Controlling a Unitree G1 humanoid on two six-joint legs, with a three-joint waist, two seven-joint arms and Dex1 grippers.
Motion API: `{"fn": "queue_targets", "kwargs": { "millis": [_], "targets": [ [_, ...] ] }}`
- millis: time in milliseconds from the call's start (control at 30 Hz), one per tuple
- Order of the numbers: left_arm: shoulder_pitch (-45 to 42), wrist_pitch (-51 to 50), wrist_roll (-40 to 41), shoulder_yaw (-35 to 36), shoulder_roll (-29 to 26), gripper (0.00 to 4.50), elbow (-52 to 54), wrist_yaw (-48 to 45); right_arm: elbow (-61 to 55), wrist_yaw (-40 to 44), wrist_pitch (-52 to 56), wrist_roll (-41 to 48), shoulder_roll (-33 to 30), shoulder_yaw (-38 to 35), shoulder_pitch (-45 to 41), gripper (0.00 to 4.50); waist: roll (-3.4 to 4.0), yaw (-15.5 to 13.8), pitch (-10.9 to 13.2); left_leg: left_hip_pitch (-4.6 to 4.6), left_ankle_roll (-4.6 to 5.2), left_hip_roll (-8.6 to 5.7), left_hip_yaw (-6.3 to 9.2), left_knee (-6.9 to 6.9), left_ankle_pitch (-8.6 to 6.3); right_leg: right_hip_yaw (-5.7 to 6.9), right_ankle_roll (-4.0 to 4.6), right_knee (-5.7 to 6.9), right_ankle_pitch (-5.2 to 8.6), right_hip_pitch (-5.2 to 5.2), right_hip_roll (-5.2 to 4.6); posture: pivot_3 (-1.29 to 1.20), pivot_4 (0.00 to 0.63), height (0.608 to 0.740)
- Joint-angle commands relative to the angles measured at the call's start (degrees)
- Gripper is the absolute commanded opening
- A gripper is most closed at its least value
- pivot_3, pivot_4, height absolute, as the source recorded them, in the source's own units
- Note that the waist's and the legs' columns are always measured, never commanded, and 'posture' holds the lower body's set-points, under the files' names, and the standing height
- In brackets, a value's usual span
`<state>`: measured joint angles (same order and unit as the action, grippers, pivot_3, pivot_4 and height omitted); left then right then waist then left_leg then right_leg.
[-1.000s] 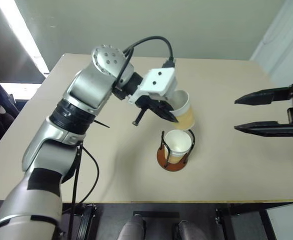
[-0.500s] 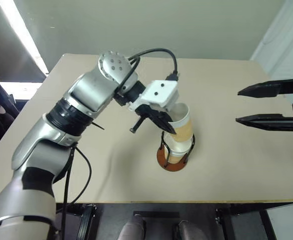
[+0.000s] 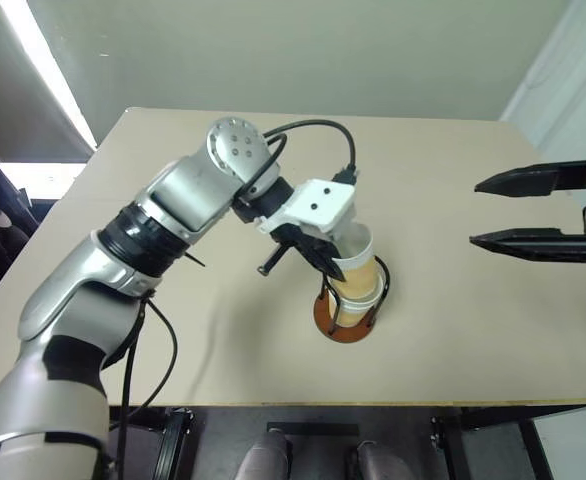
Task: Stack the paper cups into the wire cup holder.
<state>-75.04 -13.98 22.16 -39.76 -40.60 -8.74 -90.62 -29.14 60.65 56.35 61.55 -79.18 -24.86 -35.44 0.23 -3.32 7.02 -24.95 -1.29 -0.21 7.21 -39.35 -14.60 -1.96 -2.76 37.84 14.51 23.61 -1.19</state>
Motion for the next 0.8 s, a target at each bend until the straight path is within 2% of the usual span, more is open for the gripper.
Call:
{"fn": "queue_targets", "kwargs": {
  "millis": [33,200,233,300,567,667,800],
  "targets": [
    [-0.46,1.55,-0.47,-0.49,-0.02,0.02,0.84,-1.88,-0.16,-0.20,-0.92,-0.62,-1.28,-2.70,0.11,2.74,0.00,0.00,0.00,0.00,0.00,0.00,0.00,0.00,0.00,0.00,0.00,0.00,0.00,0.00,0.00,0.00,0.150,0.740],
    [-0.43,1.95,-2.29,-0.02,2.70,0.02,-0.98,-1.88,-0.09,0.09,-1.35,-1.46,-1.40,-2.66,0.80,2.74,0.00,-0.03,0.00,0.00,0.00,0.00,0.00,0.00,0.00,0.00,0.00,0.00,0.00,0.00,0.00,0.00,0.150,0.740],
    [-0.40,1.57,-2.57,0.58,3.63,0.20,-1.25,-1.88,-0.16,0.23,-1.39,-1.69,-1.42,-2.75,1.11,2.74,0.00,-0.06,0.00,-0.01,0.00,0.00,0.00,-0.01,0.00,0.00,0.00,0.00,0.00,-0.01,-0.01,0.00,0.150,0.740],
    [-0.45,1.33,-2.88,1.43,5.02,0.65,-1.62,-1.88,-0.24,0.36,-1.34,-1.82,-1.48,-3.00,1.58,2.74,0.00,-0.08,0.00,-0.02,0.01,0.00,0.00,-0.01,0.00,0.00,-0.01,-0.01,0.00,-0.01,-0.01,0.00,0.150,0.740],
    [-1.31,0.42,-3.09,3.40,6.54,3.41,-2.88,-1.88,-0.01,0.33,-1.72,-2.03,-1.69,-3.11,2.29,2.74,0.00,-0.08,0.00,0.00,0.01,-0.01,-0.03,0.00,-0.01,0.00,-0.03,0.01,0.01,-0.01,-0.01,0.00,0.150,0.740],
    [-1.80,-2.01,-3.04,7.46,8.39,4.42,-4.83,-0.41,0.77,-0.78,-2.79,-2.81,-1.04,-1.82,1.46,2.74,0.00,-0.19,0.00,-0.01,0.01,-0.01,-0.03,-0.02,-0.01,0.00,-0.05,0.00,0.01,-0.01,-0.01,0.00,0.150,0.740],
    [-1.28,-5.69,-2.64,14.38,10.57,4.47,-6.54,5.34,2.17,-5.00,-4.00,-4.05,1.85,0.17,0.49,2.74,0.00,-0.20,0.00,-0.02,0.03,-0.01,-0.04,-0.04,-0.02,0.00,-0.07,0.01,0.01,-0.02,-0.01,0.00,0.150,0.740]
  ]
}}
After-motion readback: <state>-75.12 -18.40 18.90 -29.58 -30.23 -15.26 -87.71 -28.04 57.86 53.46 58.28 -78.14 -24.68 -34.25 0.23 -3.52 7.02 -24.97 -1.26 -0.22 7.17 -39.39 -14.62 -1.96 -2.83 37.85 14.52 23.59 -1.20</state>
